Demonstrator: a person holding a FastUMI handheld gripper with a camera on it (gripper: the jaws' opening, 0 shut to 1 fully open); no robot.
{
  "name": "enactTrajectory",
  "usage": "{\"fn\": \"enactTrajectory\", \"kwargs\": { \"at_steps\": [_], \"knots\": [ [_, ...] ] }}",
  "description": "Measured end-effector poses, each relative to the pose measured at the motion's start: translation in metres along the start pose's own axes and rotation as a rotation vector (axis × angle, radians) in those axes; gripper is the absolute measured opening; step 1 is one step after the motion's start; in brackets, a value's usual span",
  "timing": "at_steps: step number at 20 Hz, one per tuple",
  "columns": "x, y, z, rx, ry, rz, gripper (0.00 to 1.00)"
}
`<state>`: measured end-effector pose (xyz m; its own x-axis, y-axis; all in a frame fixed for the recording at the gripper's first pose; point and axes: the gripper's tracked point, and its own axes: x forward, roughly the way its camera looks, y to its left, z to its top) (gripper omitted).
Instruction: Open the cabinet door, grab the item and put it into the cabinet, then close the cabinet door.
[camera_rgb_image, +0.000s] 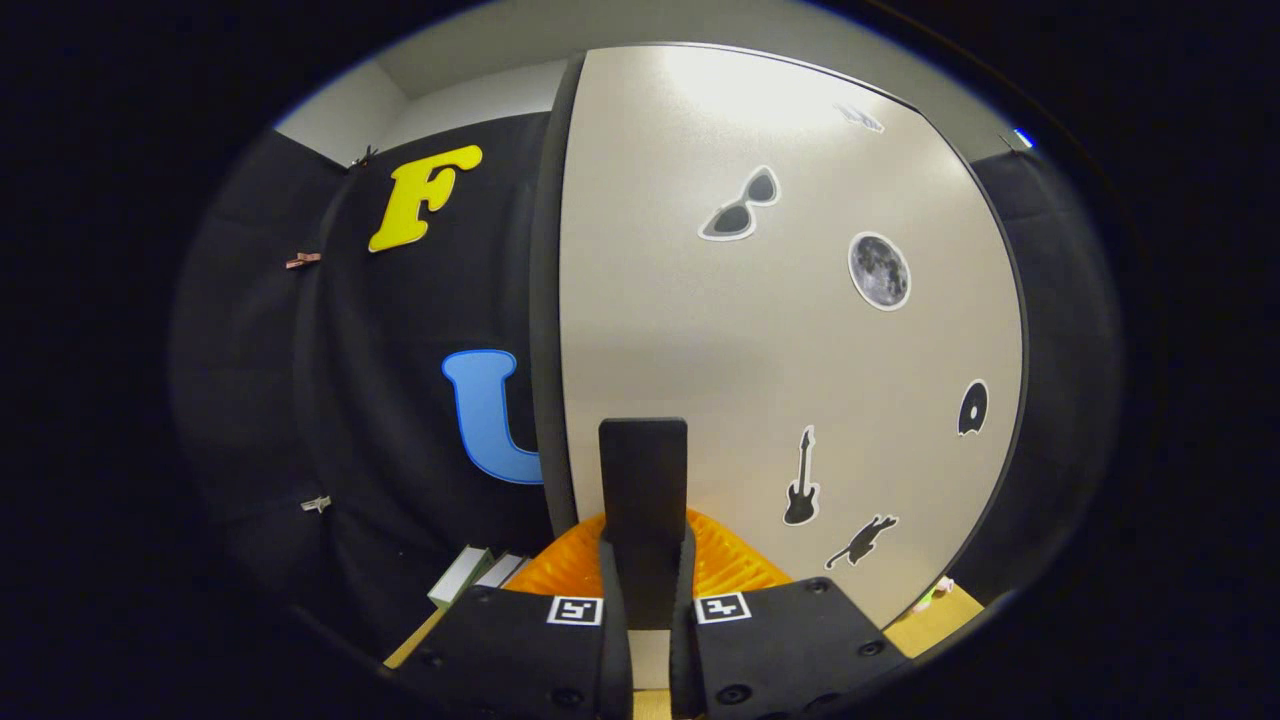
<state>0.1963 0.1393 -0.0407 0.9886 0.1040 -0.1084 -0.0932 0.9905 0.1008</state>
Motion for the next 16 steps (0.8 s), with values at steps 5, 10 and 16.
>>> {"fn": "enactTrajectory", "kwargs": {
  "at_steps": [5, 10, 16],
  "knots": [
    [-0.031, 0.001, 0.005, 0.018, 0.013, 0.071, 0.18],
    [-0.066, -0.002, 0.018, 0.032, 0.033, 0.143, 0.18],
    [-0.091, -0.023, 0.018, 0.036, 0.041, 0.181, 0.18]
  ]
}}
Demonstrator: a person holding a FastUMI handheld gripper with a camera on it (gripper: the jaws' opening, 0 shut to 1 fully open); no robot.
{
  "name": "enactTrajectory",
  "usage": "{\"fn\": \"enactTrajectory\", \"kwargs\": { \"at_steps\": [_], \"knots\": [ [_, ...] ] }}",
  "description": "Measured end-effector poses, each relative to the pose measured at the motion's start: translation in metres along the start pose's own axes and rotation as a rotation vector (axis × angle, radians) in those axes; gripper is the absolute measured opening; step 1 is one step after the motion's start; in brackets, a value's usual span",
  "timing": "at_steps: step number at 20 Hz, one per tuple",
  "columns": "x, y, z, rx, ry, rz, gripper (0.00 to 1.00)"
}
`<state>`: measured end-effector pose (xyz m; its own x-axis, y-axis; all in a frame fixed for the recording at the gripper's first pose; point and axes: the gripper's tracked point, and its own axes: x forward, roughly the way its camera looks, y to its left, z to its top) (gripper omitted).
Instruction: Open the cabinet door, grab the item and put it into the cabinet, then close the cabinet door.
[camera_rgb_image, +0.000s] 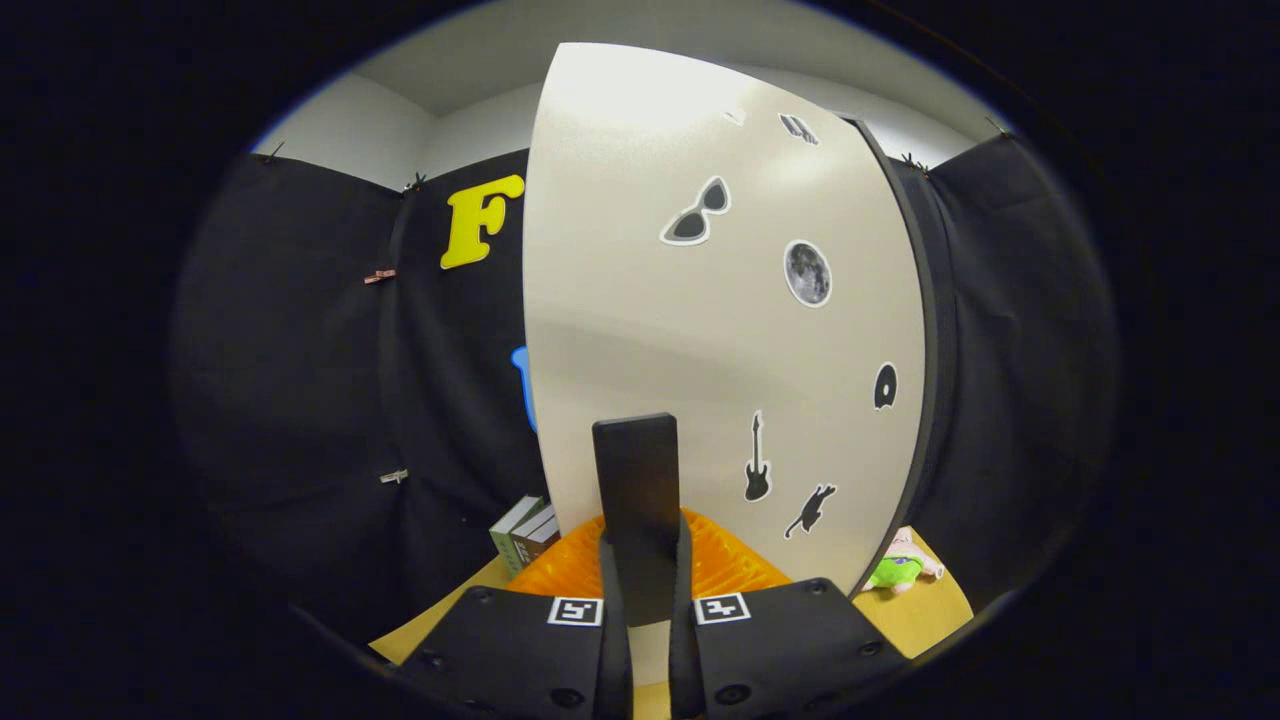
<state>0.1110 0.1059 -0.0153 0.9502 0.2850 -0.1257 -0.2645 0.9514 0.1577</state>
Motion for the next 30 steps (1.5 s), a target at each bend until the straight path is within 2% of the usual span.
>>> {"fn": "enactTrajectory", "kwargs": {
  "at_steps": [5, 9, 17, 19, 25, 26, 30],
  "knots": [
    [-0.021, -0.017, 0.001, 0.0, -0.002, -0.025, 0.18],
    [-0.036, -0.038, 0.003, -0.004, -0.009, -0.087, 0.18],
    [-0.058, -0.097, 0.013, -0.013, -0.053, -0.318, 0.16],
    [-0.067, -0.111, 0.016, -0.019, -0.068, -0.364, 0.11],
    [-0.064, -0.118, 0.014, 0.006, -0.078, -0.355, 0.11],
    [-0.069, -0.12, 0.016, 0.001, -0.083, -0.357, 0.06],
    [-0.073, -0.131, 0.019, -0.007, -0.101, -0.399, 0.07]
  ]
}}
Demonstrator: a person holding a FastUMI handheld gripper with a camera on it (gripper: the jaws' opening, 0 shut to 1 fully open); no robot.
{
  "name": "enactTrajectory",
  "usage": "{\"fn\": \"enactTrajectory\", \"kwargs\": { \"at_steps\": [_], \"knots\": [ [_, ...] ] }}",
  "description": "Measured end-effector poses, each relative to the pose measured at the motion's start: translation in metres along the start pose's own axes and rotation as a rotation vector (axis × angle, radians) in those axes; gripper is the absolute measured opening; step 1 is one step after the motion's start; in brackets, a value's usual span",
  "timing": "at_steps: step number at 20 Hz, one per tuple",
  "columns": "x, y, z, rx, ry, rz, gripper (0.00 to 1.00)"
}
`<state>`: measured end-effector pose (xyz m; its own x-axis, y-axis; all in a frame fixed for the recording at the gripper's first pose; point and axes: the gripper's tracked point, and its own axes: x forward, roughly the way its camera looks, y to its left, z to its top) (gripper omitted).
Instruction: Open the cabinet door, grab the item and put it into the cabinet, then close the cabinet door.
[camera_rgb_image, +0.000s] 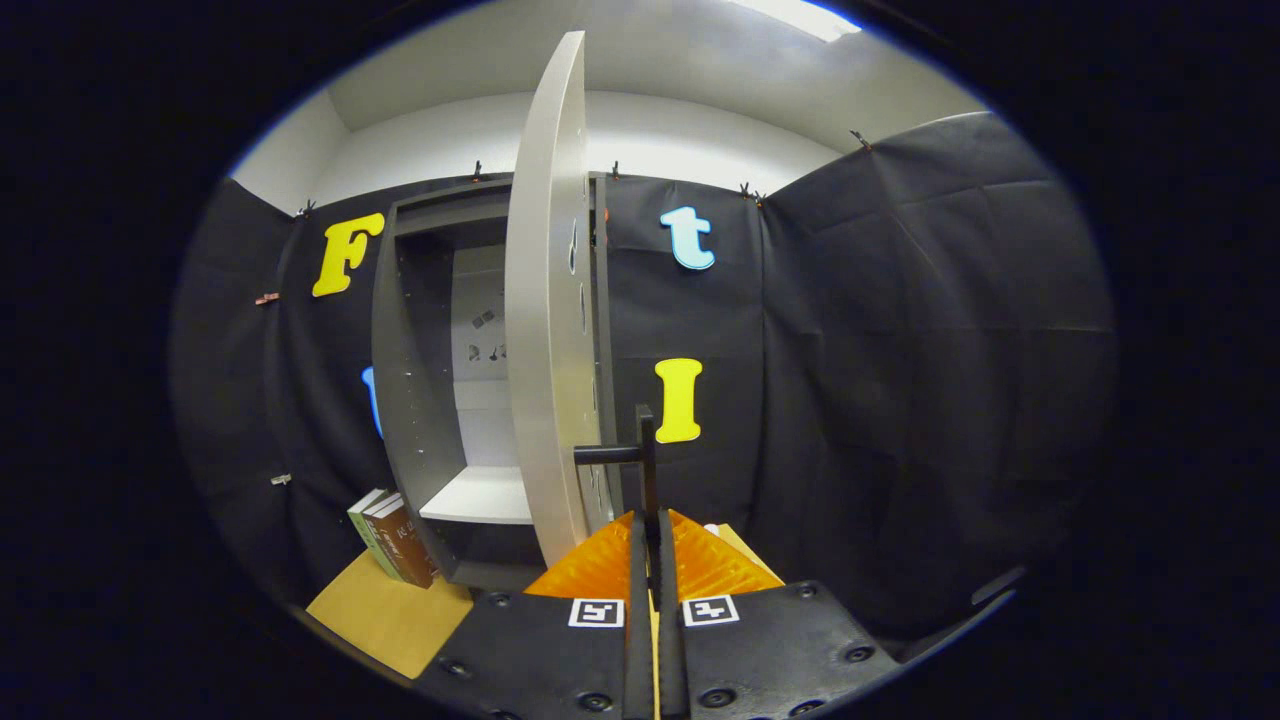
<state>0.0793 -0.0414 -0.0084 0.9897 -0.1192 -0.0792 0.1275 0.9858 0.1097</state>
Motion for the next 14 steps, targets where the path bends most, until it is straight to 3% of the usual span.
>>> {"fn": "enactTrajectory", "kwargs": {
  "at_steps": [9, 11, 12, 14],
  "knots": [
    [-0.007, -0.017, 0.009, -0.032, -0.046, -0.064, 0.08],
    [-0.005, -0.005, 0.02, -0.03, -0.095, -0.017, 0.11],
    [-0.004, 0.005, 0.025, -0.029, -0.127, 0.03, 0.16],
    [0.002, 0.026, 0.028, -0.049, -0.151, 0.118, 0.43]
  ]
}}
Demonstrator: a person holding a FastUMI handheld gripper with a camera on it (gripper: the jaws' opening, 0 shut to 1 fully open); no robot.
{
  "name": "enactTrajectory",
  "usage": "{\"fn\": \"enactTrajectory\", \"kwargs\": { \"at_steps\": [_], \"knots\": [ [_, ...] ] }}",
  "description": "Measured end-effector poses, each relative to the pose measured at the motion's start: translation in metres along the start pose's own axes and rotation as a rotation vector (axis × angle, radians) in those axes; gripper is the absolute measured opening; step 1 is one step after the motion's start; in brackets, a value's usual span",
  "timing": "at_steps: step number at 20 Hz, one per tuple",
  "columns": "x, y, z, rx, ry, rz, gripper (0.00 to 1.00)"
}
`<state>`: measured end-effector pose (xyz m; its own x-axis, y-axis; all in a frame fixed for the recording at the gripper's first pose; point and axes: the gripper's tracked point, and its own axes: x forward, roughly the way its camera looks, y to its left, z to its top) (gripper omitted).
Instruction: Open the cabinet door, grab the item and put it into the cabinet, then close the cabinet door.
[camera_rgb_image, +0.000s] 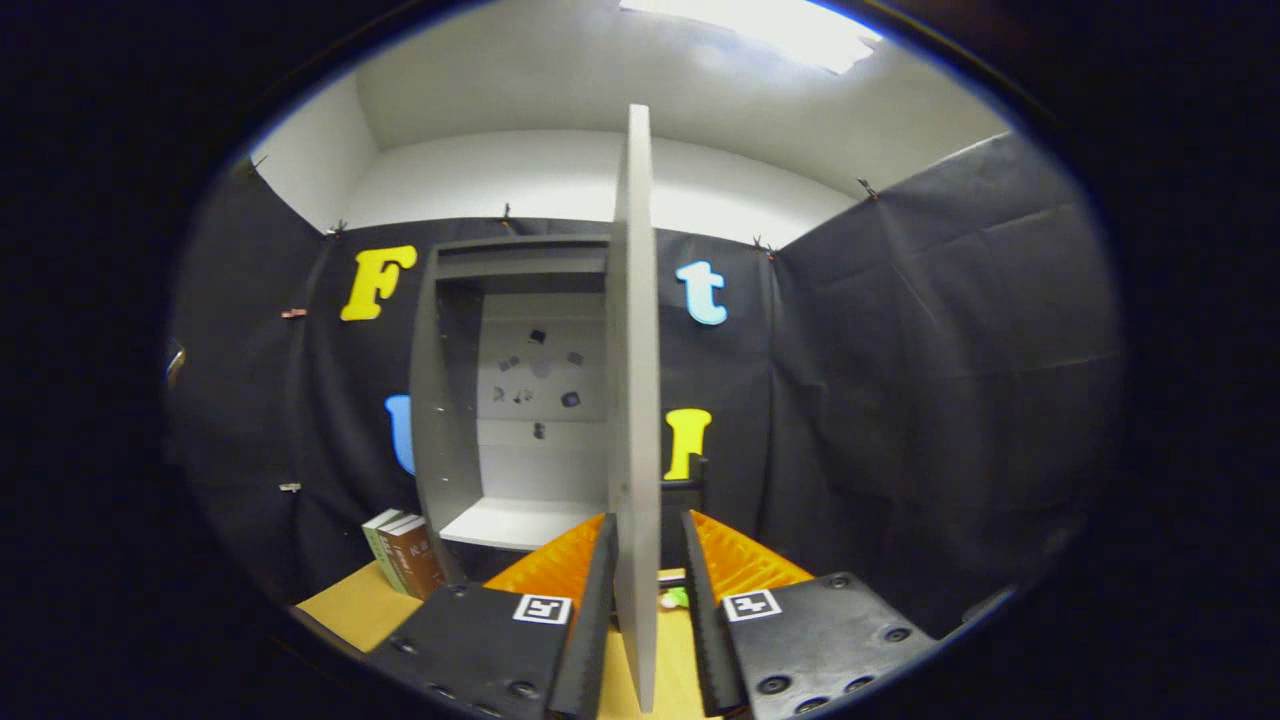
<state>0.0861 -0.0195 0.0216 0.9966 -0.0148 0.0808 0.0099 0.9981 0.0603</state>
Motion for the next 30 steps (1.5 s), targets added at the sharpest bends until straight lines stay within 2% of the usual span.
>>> {"fn": "enactTrajectory", "kwargs": {
  "at_steps": [4, 7, 9, 18, 22, 30],
  "knots": [
    [-0.009, 0.038, -0.008, -0.024, 0.039, 0.154, 0.97],
    [-0.014, 0.063, -0.03, -0.012, 0.119, 0.236, 0.97],
    [-0.025, 0.079, -0.052, 0.044, 0.202, 0.256, 0.97],
    [-0.063, 0.086, -0.142, 0.064, 0.545, 0.207, 0.98],
    [-0.088, 0.087, -0.175, 0.135, 0.7, 0.171, 0.99],
    [-0.112, 0.079, -0.225, 0.111, 0.877, 0.104, 0.99]
  ]
}}
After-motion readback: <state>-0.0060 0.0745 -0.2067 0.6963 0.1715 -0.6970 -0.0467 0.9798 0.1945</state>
